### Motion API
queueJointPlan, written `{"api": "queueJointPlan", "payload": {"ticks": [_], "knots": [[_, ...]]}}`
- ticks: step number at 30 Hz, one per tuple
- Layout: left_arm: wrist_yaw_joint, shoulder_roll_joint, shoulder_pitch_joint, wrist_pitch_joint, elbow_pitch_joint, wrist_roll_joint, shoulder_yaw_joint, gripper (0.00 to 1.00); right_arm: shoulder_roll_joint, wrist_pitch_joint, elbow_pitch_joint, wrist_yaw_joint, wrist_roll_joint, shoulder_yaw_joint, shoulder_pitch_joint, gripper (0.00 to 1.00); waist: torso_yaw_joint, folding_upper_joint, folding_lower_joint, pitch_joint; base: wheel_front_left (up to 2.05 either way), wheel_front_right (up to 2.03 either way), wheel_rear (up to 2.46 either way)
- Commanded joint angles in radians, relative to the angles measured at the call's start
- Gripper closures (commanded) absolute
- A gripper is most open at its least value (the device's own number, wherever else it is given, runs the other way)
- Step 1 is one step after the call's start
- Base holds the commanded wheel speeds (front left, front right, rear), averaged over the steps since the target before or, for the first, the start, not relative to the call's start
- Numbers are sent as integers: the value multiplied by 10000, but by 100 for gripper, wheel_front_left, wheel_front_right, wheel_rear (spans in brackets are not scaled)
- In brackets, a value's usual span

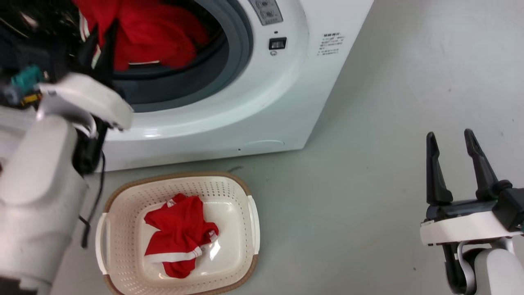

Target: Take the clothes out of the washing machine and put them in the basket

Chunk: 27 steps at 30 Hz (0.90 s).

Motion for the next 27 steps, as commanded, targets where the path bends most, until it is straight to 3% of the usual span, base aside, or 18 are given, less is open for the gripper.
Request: {"api": "queueJointPlan", "payload": {"ticks": [1, 6, 14, 21, 25, 27], "knots": [[62, -30, 345, -67, -142, 64, 91, 100, -10, -26, 26, -7, -35, -31, 125, 0, 174, -1, 2, -279, 0, 0, 0], [333, -335, 2111, -72, -2082, 717, 1022, 100, -8, -26, 200, -7, 164, -201, 382, 0, 400, -1, 2, -874, 0, 0, 0], [360, -889, 4887, -62, -4651, 1625, 1889, 100, -5, -26, 361, -7, 76, -270, 805, 0, 756, -1, 2, -1661, 0, 0, 0], [261, -1185, 6769, -53, -5804, 2190, 1540, 100, -8, -26, 344, -7, -178, -334, 1137, 0, 1210, -1, 2, -1875, 0, 0, 0], [-20, -1474, 7484, -54, -5904, 1773, 1383, 100, -8, -26, 236, -7, -370, -409, 1187, 0, 1429, -1, 2, -1694, 0, 0, 0], [-145, -1354, 7589, -54, -5653, 1789, 1275, 100, -7, -26, 177, -7, -442, -410, 1114, 0, 1486, -1, 2, -1531, 0, 0, 0]]}}
